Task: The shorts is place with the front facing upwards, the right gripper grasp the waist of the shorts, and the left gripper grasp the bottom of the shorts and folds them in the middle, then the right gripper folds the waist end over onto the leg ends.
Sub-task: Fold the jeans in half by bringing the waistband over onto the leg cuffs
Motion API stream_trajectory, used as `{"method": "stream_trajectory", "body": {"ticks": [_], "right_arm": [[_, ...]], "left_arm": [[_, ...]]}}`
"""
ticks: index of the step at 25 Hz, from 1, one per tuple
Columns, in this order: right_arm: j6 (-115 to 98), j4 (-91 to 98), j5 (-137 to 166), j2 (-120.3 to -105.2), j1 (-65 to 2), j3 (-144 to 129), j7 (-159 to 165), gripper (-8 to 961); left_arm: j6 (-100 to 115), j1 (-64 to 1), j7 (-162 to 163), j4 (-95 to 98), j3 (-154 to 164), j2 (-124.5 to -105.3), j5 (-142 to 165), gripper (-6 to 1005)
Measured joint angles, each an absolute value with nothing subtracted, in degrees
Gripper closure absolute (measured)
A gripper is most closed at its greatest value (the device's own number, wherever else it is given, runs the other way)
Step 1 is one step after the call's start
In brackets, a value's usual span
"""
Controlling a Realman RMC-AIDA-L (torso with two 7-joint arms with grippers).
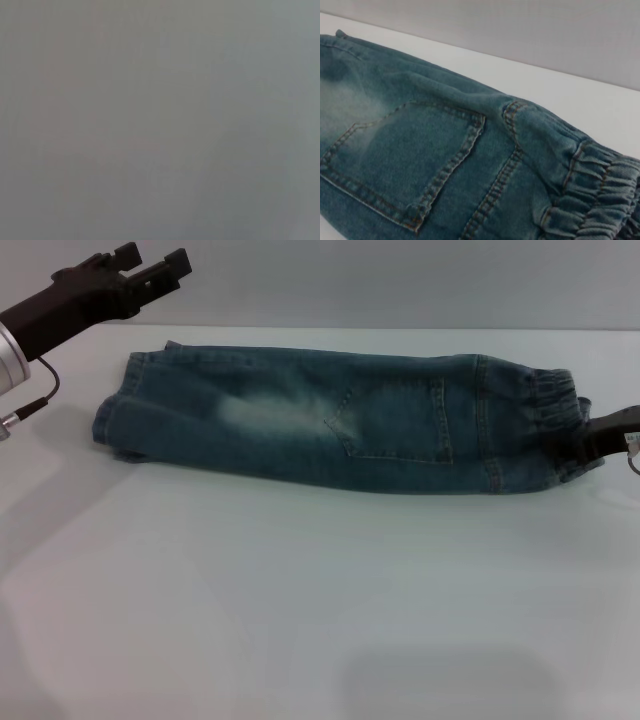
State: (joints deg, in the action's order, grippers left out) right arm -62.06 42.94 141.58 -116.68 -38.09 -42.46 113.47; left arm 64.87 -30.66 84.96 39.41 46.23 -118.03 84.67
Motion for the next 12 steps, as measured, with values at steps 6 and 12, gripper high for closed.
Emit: {"method": "stream_trajectory", "body": {"ticks": [6,12], "right_arm": [[-65.29,43.87,139.54,-116.38,-37.66,-42.34,113.46,761],[-81.52,55.15,134.18,-115.92,-34.47,-39.75,114.39,859]], "left_arm": [[66.75,-30.61,82.65,38.47,46.25,-118.03,84.68,167],[66.14,-30.89,78.07,37.73,52.2,-118.06,84.92,167]]}}
